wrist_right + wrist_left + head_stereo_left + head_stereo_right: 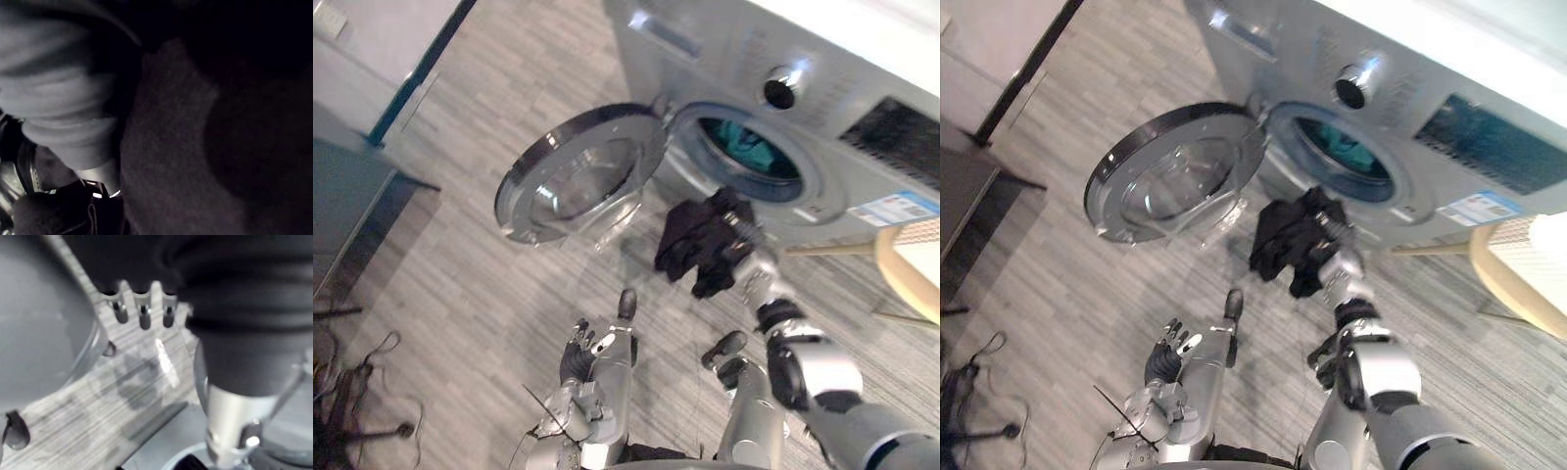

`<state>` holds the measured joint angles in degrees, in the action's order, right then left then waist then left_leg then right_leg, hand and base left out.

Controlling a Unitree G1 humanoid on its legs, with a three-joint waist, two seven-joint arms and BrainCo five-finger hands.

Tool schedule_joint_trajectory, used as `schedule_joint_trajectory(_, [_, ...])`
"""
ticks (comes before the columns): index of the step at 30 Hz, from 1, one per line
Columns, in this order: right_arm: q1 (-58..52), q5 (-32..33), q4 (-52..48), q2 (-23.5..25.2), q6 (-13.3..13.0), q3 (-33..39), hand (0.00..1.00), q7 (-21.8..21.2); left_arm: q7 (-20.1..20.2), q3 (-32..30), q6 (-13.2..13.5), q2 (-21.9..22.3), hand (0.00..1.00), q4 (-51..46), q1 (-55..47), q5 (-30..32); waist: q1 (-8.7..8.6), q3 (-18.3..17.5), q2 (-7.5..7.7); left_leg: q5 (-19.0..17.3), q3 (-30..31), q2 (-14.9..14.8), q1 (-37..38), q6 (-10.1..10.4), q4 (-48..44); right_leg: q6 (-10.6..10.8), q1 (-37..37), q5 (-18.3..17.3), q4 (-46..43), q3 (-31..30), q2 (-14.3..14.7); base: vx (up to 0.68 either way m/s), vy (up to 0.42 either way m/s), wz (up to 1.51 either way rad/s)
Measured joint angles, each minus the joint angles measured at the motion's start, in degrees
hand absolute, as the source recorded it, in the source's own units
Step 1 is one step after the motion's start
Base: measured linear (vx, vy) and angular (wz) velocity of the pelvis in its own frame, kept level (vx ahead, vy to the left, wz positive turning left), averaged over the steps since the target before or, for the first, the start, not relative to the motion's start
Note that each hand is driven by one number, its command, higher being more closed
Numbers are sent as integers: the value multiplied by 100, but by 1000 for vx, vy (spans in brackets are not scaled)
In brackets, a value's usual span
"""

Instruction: Pick up the laundry basket with both hands and put the clothes into the washing machine.

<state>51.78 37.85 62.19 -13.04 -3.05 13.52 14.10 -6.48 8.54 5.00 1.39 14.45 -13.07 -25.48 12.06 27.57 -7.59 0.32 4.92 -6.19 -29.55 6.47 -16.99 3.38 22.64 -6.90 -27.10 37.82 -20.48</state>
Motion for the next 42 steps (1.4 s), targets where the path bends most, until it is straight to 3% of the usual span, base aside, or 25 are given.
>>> schedule_joint_trajectory(4, [502, 483, 526, -656, -194, 401, 100, 220, -18, 158, 80, 2, 0, 82, 138, -166, 158, 86, -184, 49, 184, 90, -352, -22, -99, -1, 184, 4, -69, 158, -77, 0, 27, 21])
schedule_joint_trajectory(7, [656, 800, 810, -1043, -304, 400, 100, 308, -24, 264, 130, -62, 0, 83, 213, -219, 204, 104, -227, 50, 295, 107, -675, -21, -197, -22, 377, 19, -70, 268, -69, 23, 21, 13])
schedule_joint_trajectory(9, [691, 913, 946, -1306, -306, 397, 100, 326, -39, 323, 150, -55, 0, 96, 312, -246, 306, 123, -267, 51, 309, 106, -818, -22, -226, -39, 499, 52, -54, 282, -60, 0, 0, 0])
schedule_joint_trajectory(15, [770, 1067, 958, -1897, -309, 325, 100, 271, -131, 441, 248, -56, 0, 45, 339, -323, 323, 134, -296, 48, 382, 82, -1235, -25, -394, -56, 726, 202, 145, 338, 57, 12, 15, -2])
schedule_joint_trajectory(22, [1138, 750, 1482, -2364, -131, -552, 100, 204, -222, 487, 294, -53, 0, 10, 542, -365, 459, 132, -299, 35, 443, -12, -1637, -46, -571, -121, 986, 392, 345, 341, 247, -9, 24, -9])
schedule_joint_trajectory(34, [1141, 539, 1519, -2529, -99, -557, 100, 215, -385, 495, 309, -51, 0, -66, 601, -413, 483, 132, -300, 71, 426, 13, -1809, -96, -596, -88, 1086, 561, 526, 341, 271, 32, 32, -1])
schedule_joint_trajectory(42, [964, 425, 1518, -2516, -99, -563, 100, 211, -488, 519, 309, -47, 0, -36, 804, -423, 586, 132, -299, 72, 422, -64, -1804, -95, -601, -91, 1086, 560, 532, 312, 345, 33, 11, -3])
